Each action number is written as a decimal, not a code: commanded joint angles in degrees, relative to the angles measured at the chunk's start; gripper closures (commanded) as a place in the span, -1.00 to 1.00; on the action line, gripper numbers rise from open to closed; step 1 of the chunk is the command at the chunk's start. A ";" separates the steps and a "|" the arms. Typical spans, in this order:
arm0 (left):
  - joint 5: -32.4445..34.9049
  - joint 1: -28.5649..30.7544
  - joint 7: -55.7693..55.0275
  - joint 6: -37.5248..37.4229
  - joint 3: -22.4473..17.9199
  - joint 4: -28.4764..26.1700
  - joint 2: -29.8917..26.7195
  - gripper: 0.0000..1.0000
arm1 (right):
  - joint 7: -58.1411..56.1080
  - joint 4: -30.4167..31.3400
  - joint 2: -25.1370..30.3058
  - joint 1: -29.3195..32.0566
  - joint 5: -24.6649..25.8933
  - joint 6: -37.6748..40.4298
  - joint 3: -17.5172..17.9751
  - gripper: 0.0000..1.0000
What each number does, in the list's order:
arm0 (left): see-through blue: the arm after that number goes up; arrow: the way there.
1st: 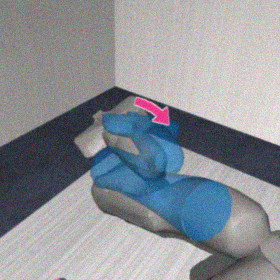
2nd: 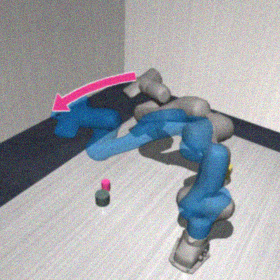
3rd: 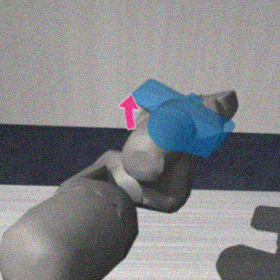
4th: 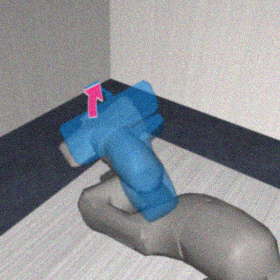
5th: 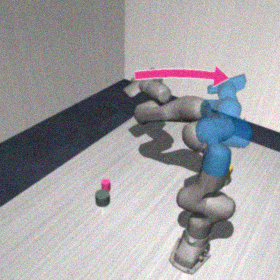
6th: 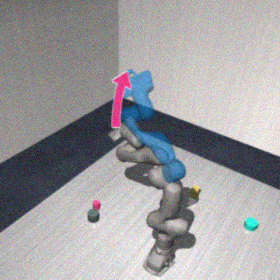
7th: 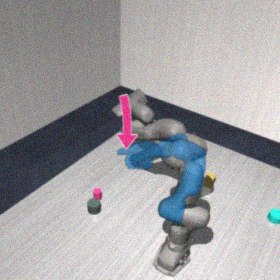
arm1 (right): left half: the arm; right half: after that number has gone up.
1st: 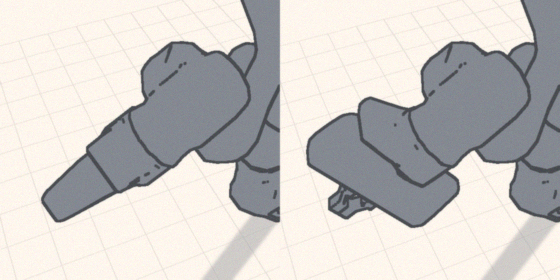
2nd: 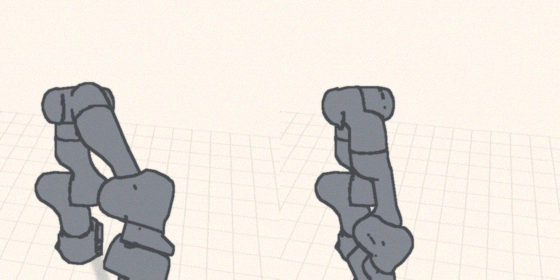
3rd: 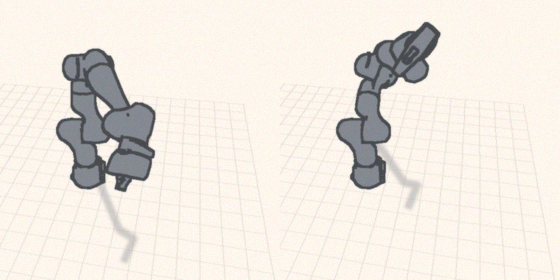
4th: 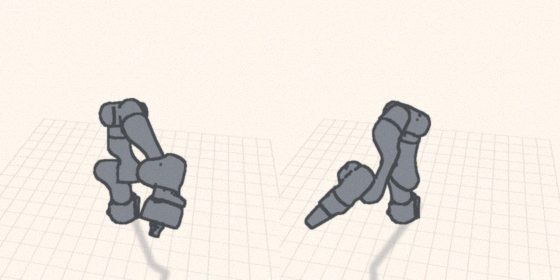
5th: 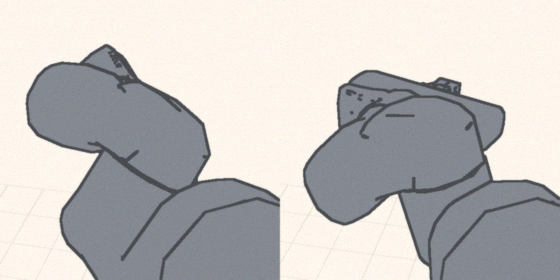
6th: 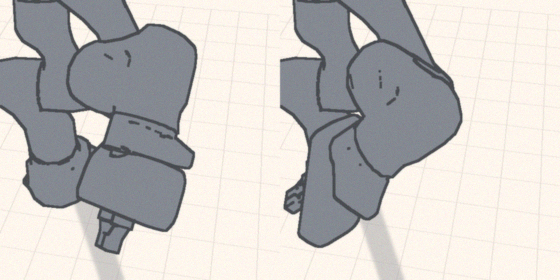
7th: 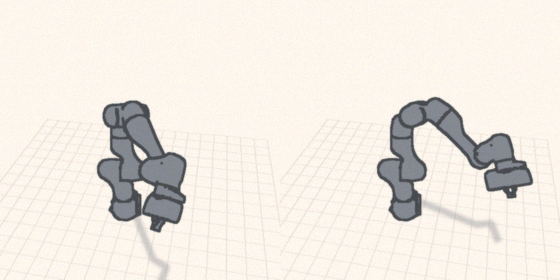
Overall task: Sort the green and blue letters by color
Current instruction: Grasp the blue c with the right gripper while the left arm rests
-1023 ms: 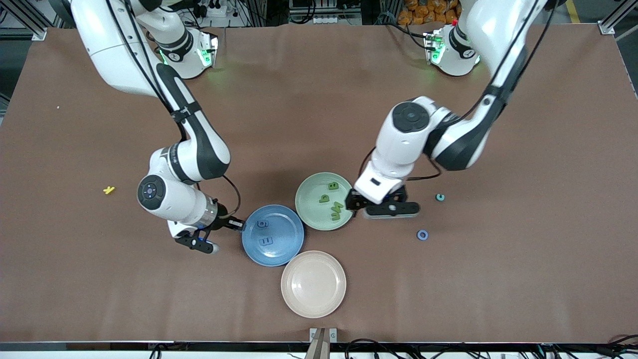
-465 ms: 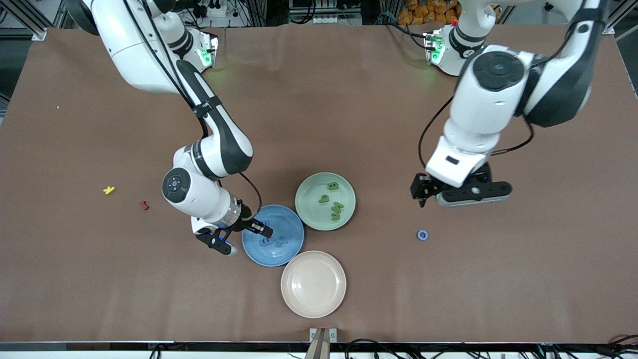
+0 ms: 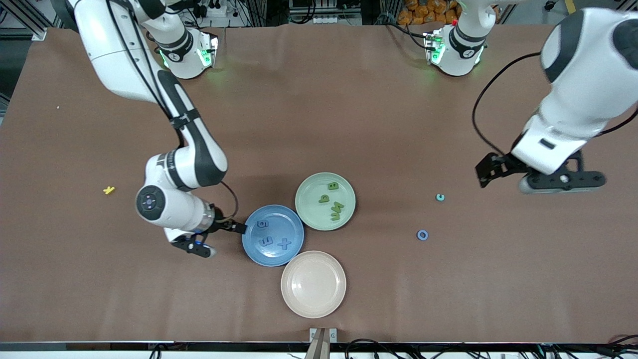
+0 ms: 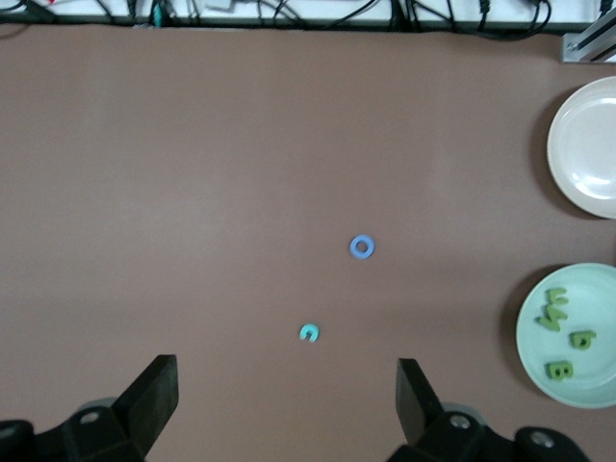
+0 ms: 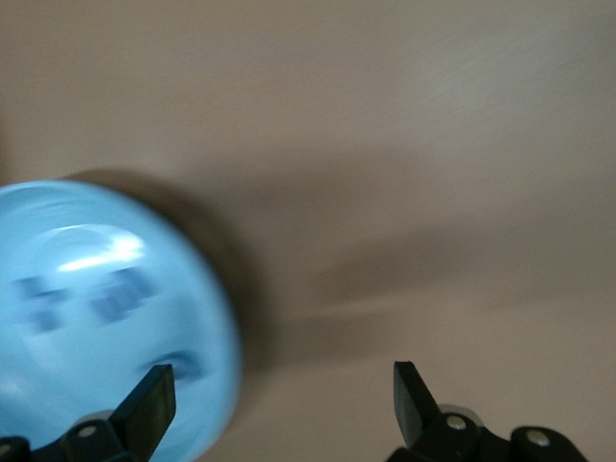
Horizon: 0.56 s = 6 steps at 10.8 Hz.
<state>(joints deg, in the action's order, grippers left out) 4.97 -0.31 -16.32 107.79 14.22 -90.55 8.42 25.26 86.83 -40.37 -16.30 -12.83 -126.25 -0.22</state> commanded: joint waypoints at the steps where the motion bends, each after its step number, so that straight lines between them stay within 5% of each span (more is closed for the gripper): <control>1: -6.01 -2.24 5.15 -4.25 -7.00 -1.56 -4.55 -1.00 | -15.62 19.01 10.01 3.46 3.34 -8.36 -1.36 -1.00; 3: -5.50 -1.46 4.98 -4.69 -6.75 -1.47 -5.87 -1.00 | -24.52 29.14 14.07 5.31 3.52 -14.00 -1.54 -1.00; 6: -5.68 -1.45 4.98 -5.58 -6.49 -0.68 -5.79 -1.00 | -35.23 36.02 14.79 9.26 3.60 -16.55 -3.82 -1.00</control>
<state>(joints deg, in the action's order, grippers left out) 0.43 -1.62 -12.20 103.17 7.92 -90.77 3.71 -2.13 115.39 -28.80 -10.31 -9.95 -139.47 -3.31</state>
